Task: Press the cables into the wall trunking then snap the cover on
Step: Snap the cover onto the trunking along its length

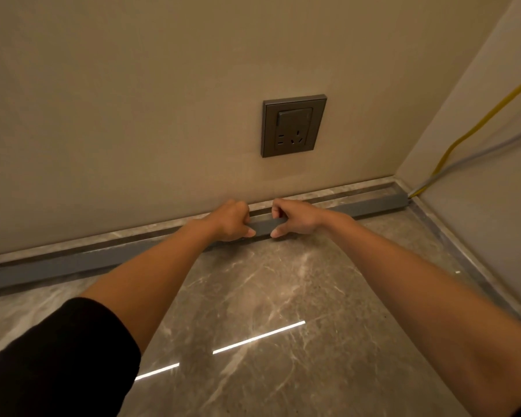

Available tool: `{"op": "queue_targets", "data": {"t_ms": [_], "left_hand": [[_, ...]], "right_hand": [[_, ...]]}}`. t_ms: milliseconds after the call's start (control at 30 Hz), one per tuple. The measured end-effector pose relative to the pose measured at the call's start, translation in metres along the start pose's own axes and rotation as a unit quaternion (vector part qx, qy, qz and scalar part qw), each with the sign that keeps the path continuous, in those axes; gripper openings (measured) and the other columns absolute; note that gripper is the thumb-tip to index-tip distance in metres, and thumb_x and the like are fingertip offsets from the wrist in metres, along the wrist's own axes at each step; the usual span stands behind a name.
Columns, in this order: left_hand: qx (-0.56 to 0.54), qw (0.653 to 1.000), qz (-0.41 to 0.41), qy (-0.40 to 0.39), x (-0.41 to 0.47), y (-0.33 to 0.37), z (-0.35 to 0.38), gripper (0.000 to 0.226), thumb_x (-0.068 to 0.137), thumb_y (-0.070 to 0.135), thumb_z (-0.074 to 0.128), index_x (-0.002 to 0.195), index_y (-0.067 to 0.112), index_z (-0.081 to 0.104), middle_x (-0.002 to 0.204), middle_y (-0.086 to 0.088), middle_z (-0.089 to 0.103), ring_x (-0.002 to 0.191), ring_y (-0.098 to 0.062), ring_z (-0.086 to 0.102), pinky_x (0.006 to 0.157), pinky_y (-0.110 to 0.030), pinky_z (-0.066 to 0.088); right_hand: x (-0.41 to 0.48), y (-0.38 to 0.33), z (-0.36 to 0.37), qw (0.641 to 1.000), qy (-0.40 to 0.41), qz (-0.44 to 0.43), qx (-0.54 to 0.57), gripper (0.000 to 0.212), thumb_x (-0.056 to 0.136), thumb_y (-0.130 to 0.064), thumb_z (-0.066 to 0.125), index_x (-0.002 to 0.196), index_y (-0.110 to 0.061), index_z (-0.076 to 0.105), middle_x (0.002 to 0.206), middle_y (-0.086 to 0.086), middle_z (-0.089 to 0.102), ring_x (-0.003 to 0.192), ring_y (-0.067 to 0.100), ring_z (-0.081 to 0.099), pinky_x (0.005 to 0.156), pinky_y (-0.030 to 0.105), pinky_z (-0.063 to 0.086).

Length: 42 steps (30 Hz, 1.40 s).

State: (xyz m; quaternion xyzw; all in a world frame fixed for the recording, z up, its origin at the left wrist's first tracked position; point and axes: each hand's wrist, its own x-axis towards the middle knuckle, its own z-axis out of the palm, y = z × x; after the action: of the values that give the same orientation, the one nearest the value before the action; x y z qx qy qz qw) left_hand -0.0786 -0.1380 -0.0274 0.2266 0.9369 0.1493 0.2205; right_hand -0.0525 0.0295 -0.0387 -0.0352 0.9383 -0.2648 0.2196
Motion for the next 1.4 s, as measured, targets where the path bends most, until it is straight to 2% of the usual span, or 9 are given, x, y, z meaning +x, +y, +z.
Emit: {"op": "queue_targets", "data": {"t_ms": [100,167,267,333,500,600,800,1233,1400], "left_hand": [[0.001,1.0,0.002,0.025,-0.004,0.0,0.005,0.031,0.087,0.023,0.063,0.108,0.001,0.058,0.117,-0.02,0.058,0.105,-0.031,0.055,0.084,-0.035,0.044],[0.01,0.999,0.002,0.038,-0.007,0.002,0.008,0.029,0.087,0.024,0.063,0.105,0.001,0.059,0.117,-0.02,0.059,0.107,-0.033,0.055,0.085,-0.036,0.045],[0.023,0.999,0.002,0.049,-0.009,0.003,0.011,0.028,0.088,0.024,0.062,0.105,0.002,0.059,0.117,-0.02,0.059,0.107,-0.034,0.056,0.085,-0.038,0.046],[0.034,0.998,0.007,0.055,-0.009,0.003,0.01,0.028,0.088,0.026,0.061,0.103,0.003,0.06,0.116,-0.019,0.06,0.106,-0.034,0.056,0.085,-0.038,0.046],[0.001,0.998,0.018,0.057,-0.002,-0.002,0.007,0.023,0.083,0.023,0.068,0.092,0.003,0.063,0.106,-0.02,0.064,0.099,-0.035,0.059,0.08,-0.036,0.047],[-0.048,0.997,0.009,0.063,-0.001,-0.002,0.005,0.029,0.079,0.018,0.073,0.099,0.0,0.063,0.107,-0.018,0.063,0.101,-0.031,0.059,0.08,-0.033,0.046],[-0.018,0.999,-0.001,-0.05,0.008,0.002,-0.005,0.034,0.089,0.021,0.061,0.115,-0.001,0.066,0.118,-0.017,0.066,0.109,-0.03,0.061,0.093,-0.032,0.048],[-0.046,0.999,0.014,-0.012,0.005,-0.001,0.003,0.028,0.086,0.014,0.064,0.109,-0.002,0.069,0.109,-0.018,0.07,0.101,-0.029,0.062,0.077,-0.027,0.042],[-0.068,0.997,0.026,-0.04,0.004,-0.01,0.0,0.03,0.088,0.019,0.063,0.112,0.001,0.067,0.111,-0.016,0.068,0.086,-0.016,0.054,0.075,-0.025,0.039]], "right_hand": [[0.0,-0.007,0.006,0.999,0.034,0.024,-0.007,0.032,0.094,-0.04,0.047,0.109,-0.011,0.049,0.098,0.004,0.055,0.094,0.024,0.053,0.075,0.033,0.036],[0.001,-0.011,0.017,0.992,0.101,0.047,-0.06,0.044,0.099,-0.042,0.03,0.11,-0.009,0.057,0.11,0.014,0.062,0.106,0.032,0.057,0.084,0.038,0.04],[0.002,-0.018,0.034,0.963,0.226,0.051,-0.136,0.055,0.102,-0.037,0.023,0.104,-0.002,0.065,0.114,0.021,0.066,0.108,0.038,0.059,0.088,0.041,0.044],[0.005,-0.018,0.039,0.953,0.254,0.056,-0.157,0.053,0.103,-0.034,0.024,0.104,-0.002,0.066,0.112,0.02,0.068,0.107,0.037,0.061,0.088,0.041,0.045],[0.007,-0.016,0.041,0.94,0.277,0.05,-0.196,0.048,0.103,-0.028,0.025,0.102,-0.004,0.066,0.109,0.016,0.07,0.104,0.034,0.063,0.083,0.04,0.047],[0.007,-0.017,0.042,0.938,0.284,0.048,-0.193,0.047,0.103,-0.027,0.025,0.103,-0.003,0.066,0.109,0.017,0.07,0.103,0.035,0.063,0.084,0.04,0.047],[0.005,-0.017,0.045,0.938,0.289,0.053,-0.183,0.047,0.103,-0.026,0.025,0.102,-0.002,0.065,0.107,0.017,0.07,0.101,0.034,0.064,0.082,0.039,0.047],[0.005,-0.018,0.048,0.934,0.306,0.069,-0.171,0.047,0.103,-0.026,0.026,0.099,-0.002,0.066,0.103,0.017,0.071,0.096,0.033,0.066,0.079,0.038,0.048],[0.006,-0.019,0.044,0.938,0.284,0.066,-0.19,0.046,0.103,-0.025,0.025,0.101,-0.005,0.066,0.106,0.015,0.071,0.099,0.033,0.064,0.08,0.038,0.047]]}}
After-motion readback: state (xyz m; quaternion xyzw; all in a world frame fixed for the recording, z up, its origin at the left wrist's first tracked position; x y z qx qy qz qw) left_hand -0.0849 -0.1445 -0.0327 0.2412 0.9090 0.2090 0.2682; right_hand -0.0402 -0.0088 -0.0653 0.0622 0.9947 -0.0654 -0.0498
